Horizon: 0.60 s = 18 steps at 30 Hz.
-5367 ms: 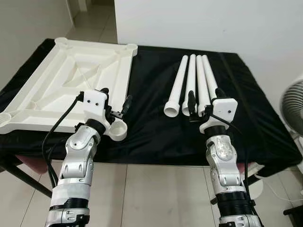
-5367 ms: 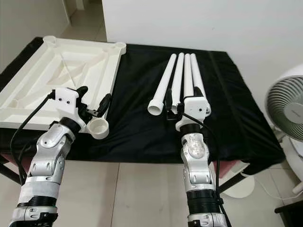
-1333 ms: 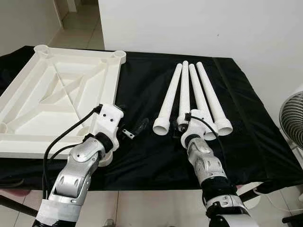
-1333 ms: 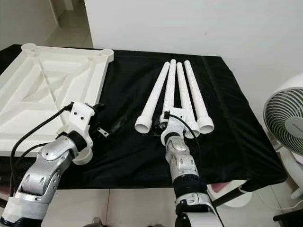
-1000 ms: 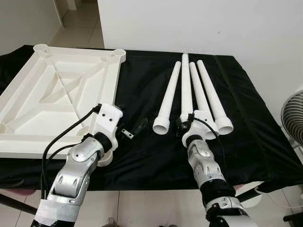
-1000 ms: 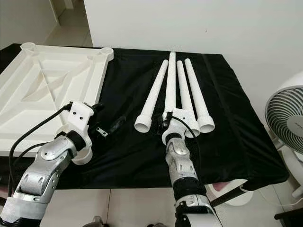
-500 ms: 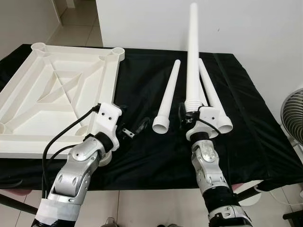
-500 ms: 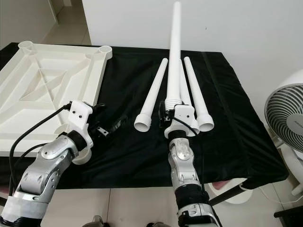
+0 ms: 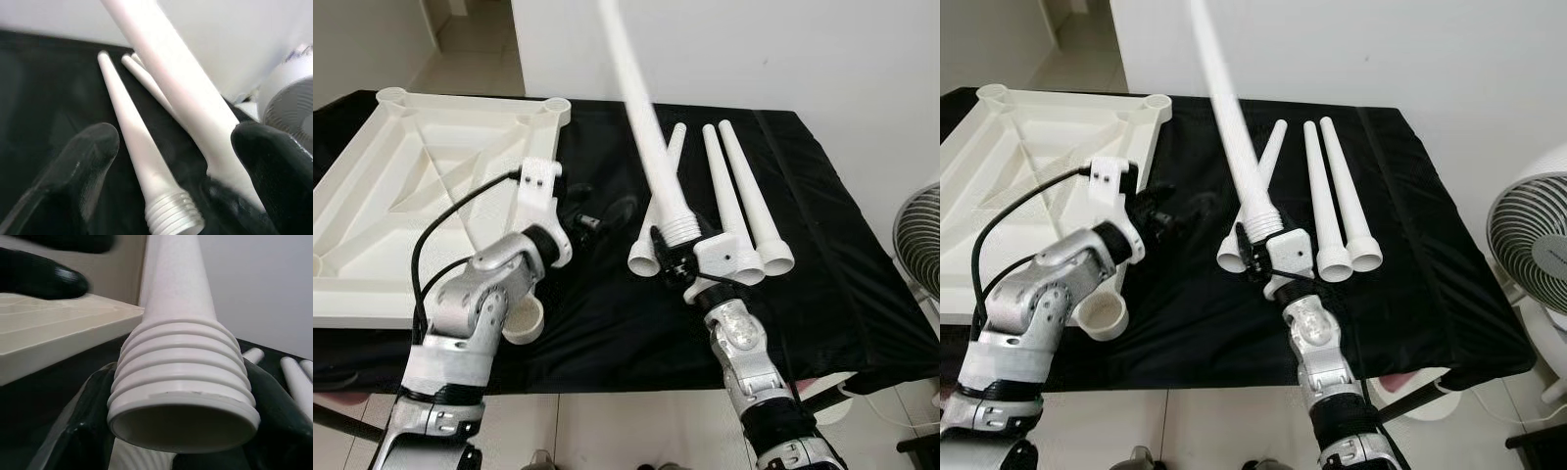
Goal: Building children table
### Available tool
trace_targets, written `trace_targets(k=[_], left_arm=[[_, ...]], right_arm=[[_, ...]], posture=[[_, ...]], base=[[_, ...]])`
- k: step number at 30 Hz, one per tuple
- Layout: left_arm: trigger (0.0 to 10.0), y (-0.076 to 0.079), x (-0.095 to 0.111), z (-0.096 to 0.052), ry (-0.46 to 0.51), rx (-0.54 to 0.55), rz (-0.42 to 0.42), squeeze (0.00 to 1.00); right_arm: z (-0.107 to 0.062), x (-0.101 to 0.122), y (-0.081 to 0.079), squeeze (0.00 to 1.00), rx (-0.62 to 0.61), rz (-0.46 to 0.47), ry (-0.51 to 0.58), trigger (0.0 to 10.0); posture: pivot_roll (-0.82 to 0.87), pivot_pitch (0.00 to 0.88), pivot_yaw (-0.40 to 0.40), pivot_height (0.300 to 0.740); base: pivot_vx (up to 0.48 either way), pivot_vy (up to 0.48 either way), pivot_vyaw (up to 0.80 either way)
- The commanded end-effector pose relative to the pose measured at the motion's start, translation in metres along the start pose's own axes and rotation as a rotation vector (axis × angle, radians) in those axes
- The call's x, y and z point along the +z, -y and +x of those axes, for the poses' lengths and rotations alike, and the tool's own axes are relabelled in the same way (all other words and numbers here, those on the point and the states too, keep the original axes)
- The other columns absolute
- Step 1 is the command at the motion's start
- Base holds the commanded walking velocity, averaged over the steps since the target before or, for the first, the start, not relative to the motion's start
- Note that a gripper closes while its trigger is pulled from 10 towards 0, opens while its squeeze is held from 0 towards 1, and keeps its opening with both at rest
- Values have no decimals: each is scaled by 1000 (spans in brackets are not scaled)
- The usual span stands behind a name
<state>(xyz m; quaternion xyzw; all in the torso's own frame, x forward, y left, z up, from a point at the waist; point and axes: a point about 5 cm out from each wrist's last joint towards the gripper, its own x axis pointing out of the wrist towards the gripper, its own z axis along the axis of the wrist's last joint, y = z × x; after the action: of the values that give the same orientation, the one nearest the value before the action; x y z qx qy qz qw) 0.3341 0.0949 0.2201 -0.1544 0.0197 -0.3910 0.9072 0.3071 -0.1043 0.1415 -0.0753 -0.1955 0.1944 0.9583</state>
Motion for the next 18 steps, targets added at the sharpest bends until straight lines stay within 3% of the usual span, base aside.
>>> trace_targets(k=[1, 5, 11, 18], left_arm=[[10000, 5, 2, 4, -6, -167, -99, 0], [10000, 7, 10, 9, 2, -214, -160, 0], [10000, 13, 12, 22, -67, -263, -259, 0], [10000, 7, 10, 31, -121, -218, -261, 0]], right_arm=[[1, 4, -3, 0, 41, -17, 31, 10000], [2, 5, -6, 0, 72, -34, 39, 10000], [9, 12, -16, 0, 137, -86, 83, 10000], [8, 16, -24, 0, 175, -104, 104, 10000]], posture=[[139, 61, -30, 740], [134, 59, -28, 740], [125, 53, -19, 740], [127, 51, -21, 740]], base=[[0, 0, 0], [0, 0, 0], [0, 0, 0], [0, 0, 0]])
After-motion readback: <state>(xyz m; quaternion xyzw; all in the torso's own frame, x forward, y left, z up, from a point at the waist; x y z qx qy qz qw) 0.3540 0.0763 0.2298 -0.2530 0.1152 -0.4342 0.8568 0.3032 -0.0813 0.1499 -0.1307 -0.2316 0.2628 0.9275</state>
